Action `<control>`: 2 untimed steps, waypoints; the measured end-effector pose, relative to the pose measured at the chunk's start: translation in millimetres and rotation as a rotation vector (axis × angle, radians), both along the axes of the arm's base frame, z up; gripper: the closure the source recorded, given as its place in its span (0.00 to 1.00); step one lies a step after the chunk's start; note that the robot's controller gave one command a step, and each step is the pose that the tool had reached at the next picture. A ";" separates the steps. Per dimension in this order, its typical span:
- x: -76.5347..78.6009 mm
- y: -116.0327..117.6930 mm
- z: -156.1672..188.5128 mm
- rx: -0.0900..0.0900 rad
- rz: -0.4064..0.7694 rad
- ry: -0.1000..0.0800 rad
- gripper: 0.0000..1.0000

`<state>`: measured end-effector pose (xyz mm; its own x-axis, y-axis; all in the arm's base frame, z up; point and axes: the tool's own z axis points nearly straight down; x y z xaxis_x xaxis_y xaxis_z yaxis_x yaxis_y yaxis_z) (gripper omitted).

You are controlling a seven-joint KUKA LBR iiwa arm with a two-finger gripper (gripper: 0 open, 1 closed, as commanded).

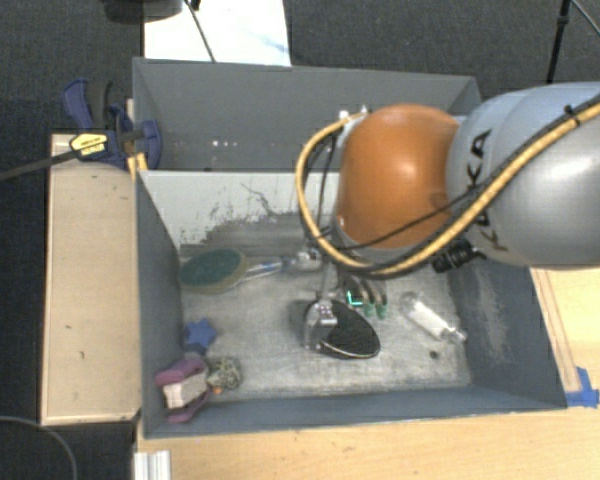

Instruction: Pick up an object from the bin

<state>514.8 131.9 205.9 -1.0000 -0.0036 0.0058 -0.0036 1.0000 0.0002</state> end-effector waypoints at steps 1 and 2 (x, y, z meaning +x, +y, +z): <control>20.3 18.5 12.0 0.002 0.135 -0.012 0.00; 44.2 -43.8 -104.2 -0.001 0.071 -0.001 0.00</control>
Offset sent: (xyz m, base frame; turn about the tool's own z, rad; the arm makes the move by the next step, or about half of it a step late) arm 0.0190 0.0182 0.0110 -0.1351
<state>559.0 88.2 101.7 -0.9972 -0.0747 0.0047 -0.0747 0.9972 -0.0012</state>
